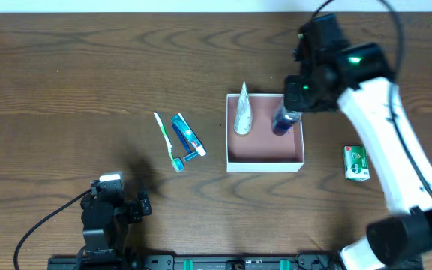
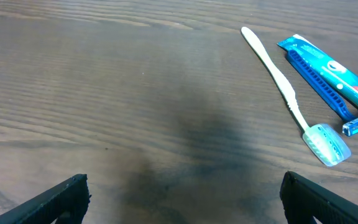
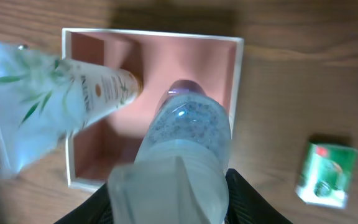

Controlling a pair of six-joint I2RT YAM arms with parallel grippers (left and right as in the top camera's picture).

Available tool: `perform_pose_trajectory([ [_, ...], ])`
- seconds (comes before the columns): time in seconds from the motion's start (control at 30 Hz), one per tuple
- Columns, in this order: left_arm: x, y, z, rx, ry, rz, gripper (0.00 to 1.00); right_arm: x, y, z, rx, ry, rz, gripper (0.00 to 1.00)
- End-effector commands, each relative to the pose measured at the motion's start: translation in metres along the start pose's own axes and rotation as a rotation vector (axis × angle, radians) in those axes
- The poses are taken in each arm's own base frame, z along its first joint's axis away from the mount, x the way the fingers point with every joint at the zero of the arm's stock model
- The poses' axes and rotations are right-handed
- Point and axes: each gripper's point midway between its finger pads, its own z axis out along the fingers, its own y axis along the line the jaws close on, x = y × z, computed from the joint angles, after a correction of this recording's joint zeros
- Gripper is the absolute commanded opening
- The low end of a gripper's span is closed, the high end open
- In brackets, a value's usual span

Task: Pack container
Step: 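Carry the pump bottle into the box and release it, then grasp the green Dettol soap box with the right gripper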

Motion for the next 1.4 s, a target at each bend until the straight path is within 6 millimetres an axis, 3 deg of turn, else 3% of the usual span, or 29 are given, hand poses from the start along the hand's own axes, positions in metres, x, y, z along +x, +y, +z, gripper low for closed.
perform_pose_trajectory([
  [0.0, 0.003, 0.002, 0.002, -0.008, 0.005, -0.020, 0.98, 0.005, 0.007, 0.037, -0.007, 0.071, 0.019, 0.29],
  [0.13, 0.003, 0.002, 0.002, -0.008, 0.004, -0.020, 0.98, 0.001, 0.009, 0.064, -0.001, 0.101, 0.019, 0.27],
  [0.27, 0.003, 0.002, 0.002, -0.008, 0.004, -0.020, 0.98, -0.007, 0.015, 0.067, -0.014, 0.070, -0.011, 0.47],
  [0.33, 0.003, 0.002, 0.002, -0.008, 0.004, -0.020, 0.98, -0.009, 0.015, 0.062, -0.011, 0.052, -0.027, 0.62],
  [0.4, 0.003, 0.002, 0.002, -0.008, 0.005, -0.020, 0.98, -0.013, 0.012, 0.052, -0.012, 0.029, -0.043, 0.69],
  [0.5, 0.003, 0.002, 0.002, -0.008, 0.004, -0.020, 0.98, -0.021, 0.000, 0.028, 0.004, -0.033, -0.028, 0.91],
  [0.6, 0.003, 0.002, 0.002, -0.008, 0.004, -0.020, 0.98, -0.024, -0.015, -0.010, 0.014, -0.114, -0.013, 0.96],
  [0.67, 0.003, 0.002, 0.002, -0.008, 0.004, -0.020, 0.98, -0.019, -0.032, -0.033, 0.030, -0.147, 0.027, 0.93],
  [0.77, 0.003, 0.002, 0.002, -0.008, 0.004, -0.020, 0.98, 0.000, -0.072, -0.055, 0.083, -0.125, 0.166, 0.92],
  [0.83, 0.003, 0.002, 0.002, -0.008, 0.004, -0.020, 0.98, 0.017, -0.100, -0.058, 0.120, -0.067, 0.260, 0.92],
  [0.93, 0.003, 0.002, 0.002, -0.008, 0.005, -0.020, 0.98, 0.038, -0.136, -0.047, 0.165, 0.021, 0.367, 0.93],
  [1.1, 0.003, 0.002, 0.002, -0.008, 0.004, -0.020, 0.98, 0.064, -0.183, -0.007, 0.275, 0.098, 0.433, 0.99],
  [1.23, 0.003, 0.002, 0.002, -0.008, 0.004, -0.020, 0.98, 0.084, -0.199, 0.033, 0.299, 0.149, 0.346, 0.99],
  [1.37, 0.003, 0.002, 0.002, -0.008, 0.004, -0.020, 0.98, 0.098, -0.215, 0.060, 0.340, 0.159, 0.310, 0.99],
])
